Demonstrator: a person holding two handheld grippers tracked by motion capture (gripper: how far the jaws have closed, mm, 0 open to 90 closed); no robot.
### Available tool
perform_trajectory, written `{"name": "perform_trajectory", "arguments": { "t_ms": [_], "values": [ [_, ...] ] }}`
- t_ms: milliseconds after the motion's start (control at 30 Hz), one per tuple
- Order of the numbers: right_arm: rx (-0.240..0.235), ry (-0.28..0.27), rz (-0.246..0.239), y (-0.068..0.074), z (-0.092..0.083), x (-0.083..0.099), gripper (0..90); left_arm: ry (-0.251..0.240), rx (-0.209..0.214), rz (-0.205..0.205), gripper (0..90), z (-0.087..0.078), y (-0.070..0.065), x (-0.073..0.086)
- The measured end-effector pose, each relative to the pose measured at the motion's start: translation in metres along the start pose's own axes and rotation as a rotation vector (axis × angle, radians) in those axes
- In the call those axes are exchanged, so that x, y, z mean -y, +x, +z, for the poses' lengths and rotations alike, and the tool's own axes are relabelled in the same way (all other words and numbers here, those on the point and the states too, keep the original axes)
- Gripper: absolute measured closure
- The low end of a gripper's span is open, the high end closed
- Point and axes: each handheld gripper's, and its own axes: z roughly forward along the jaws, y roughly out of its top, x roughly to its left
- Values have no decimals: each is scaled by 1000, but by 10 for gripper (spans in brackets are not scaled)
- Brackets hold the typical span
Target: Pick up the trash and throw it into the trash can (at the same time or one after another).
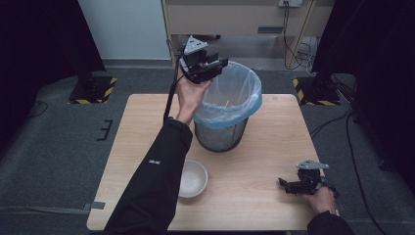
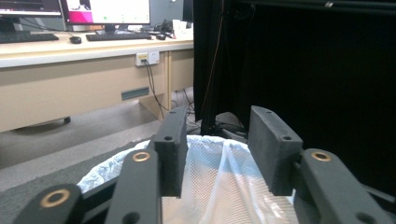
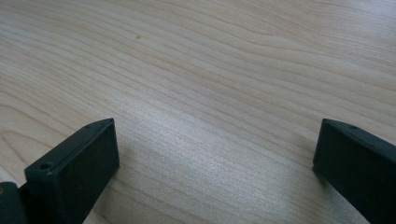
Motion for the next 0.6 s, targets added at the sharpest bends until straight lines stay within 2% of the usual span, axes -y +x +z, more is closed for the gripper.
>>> {"name": "perform_trajectory", "arguments": {
  "t_ms": [33,100,267,433,600],
  "values": [
    [0,0,0,0,0,0,3,0,0,0,546,0,0,0],
    [1,0,2,0,0,0,4,-10,4,12,536,-12,0,-3],
    [1,-1,3,0,0,0,4,-20,7,18,471,-48,1,0],
    [3,-4,2,0,0,0,4,-4,0,24,444,-84,6,16],
    [3,1,2,1,0,0,4,28,-29,45,412,-119,8,41]
  ]
}}
